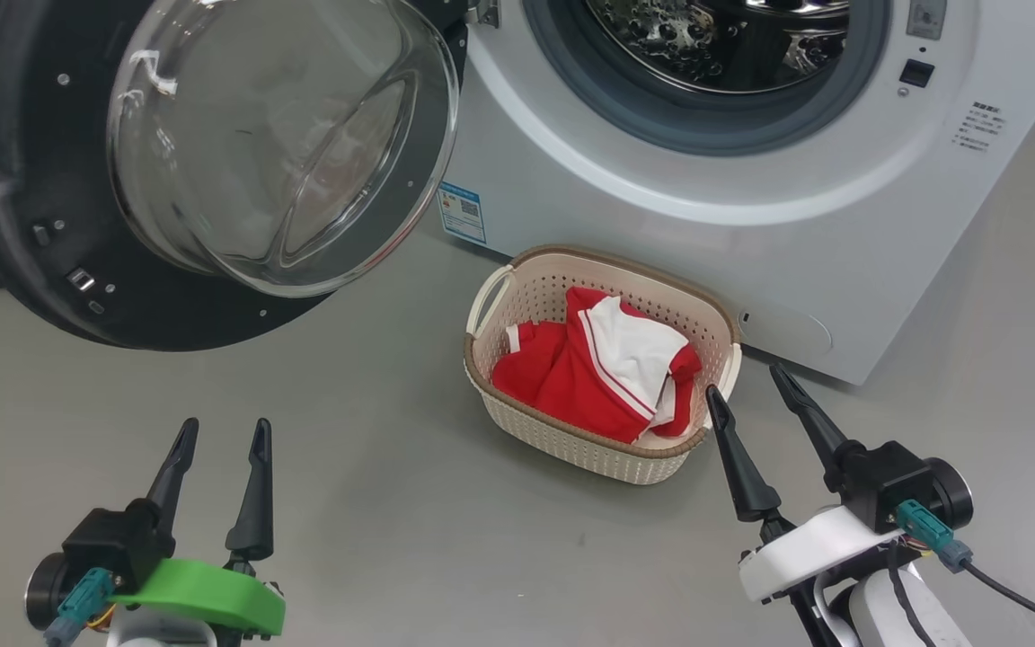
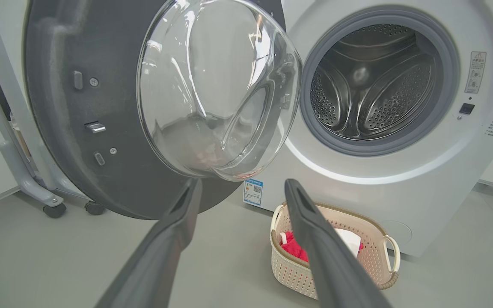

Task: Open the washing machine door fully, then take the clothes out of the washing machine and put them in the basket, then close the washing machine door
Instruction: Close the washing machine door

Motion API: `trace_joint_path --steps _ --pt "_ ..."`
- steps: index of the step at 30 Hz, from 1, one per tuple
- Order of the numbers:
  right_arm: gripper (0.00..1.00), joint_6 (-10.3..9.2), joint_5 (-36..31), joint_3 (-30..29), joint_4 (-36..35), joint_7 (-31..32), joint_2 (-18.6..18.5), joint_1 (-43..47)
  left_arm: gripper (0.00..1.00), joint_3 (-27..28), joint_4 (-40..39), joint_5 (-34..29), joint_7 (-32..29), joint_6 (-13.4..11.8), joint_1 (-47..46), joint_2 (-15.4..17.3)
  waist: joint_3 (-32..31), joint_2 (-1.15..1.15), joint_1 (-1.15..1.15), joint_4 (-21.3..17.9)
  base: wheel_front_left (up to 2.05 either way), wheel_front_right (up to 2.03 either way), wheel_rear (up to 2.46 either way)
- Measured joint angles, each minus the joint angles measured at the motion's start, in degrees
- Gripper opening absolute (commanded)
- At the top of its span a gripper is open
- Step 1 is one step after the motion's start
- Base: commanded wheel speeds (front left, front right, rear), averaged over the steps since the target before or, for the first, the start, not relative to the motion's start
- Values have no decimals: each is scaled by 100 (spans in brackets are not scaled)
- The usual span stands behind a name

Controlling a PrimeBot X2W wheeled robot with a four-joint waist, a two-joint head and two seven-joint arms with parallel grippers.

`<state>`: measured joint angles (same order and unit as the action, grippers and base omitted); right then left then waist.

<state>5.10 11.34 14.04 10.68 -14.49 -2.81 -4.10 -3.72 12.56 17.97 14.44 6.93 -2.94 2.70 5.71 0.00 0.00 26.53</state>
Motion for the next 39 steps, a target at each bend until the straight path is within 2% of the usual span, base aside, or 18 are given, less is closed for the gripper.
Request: trace_joint_path --steps 14,39 --pt "100 38 -38 137 88 0 1 10 100 114 -22 -51 0 -7 36 -8 -135 0 0 397 0 0 0" --pt "100 80 -27 211 121 0 0 10 100 169 -132 -152 0 -7 181 -10 -139 0 0 306 0 0 0"
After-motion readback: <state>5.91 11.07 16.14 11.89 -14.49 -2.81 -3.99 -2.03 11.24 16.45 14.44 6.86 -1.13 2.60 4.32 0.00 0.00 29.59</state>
